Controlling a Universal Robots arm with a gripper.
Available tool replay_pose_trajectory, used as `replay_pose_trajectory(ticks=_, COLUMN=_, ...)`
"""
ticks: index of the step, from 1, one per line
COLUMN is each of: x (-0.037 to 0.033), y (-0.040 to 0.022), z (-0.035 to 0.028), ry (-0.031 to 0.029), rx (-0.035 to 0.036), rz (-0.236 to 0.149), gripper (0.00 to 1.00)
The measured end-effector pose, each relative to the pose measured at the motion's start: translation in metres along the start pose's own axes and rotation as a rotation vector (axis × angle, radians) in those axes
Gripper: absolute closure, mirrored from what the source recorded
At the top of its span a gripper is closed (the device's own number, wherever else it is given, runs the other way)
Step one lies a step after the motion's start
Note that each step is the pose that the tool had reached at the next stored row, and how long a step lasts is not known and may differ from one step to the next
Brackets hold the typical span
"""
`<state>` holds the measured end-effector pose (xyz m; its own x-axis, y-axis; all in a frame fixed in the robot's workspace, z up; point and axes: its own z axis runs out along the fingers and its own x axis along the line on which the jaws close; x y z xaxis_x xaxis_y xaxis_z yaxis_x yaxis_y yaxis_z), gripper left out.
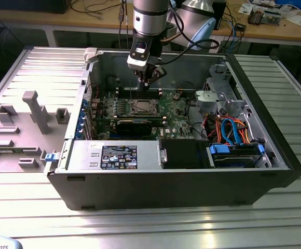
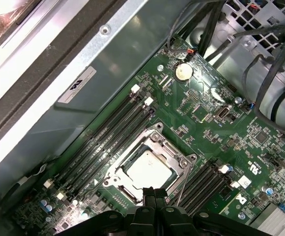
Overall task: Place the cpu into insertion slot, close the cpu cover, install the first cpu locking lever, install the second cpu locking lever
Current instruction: 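Install the first cpu locking lever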
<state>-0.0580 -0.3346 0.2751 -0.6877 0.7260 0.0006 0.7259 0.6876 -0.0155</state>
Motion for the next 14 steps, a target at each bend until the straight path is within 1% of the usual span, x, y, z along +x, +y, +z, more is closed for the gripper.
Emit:
replay_pose_trajectory(ticks=6, x=0.0000, y=0.0000, z=0.0000, ry=-0.0005, rx=0.0000, rz=-0.037, gripper=0.89)
replay_pose_trajectory(ticks=10, x=0.0001, y=0.0000, z=0.0000, ry=-0.0008, rx=0.0000, rz=-0.050, gripper=0.89)
replay_pose_trajectory(ticks=14, x=0.0002, y=-0.0002, z=0.0000, ry=-0.0008, rx=0.0000, rz=-0.054, gripper=0.89)
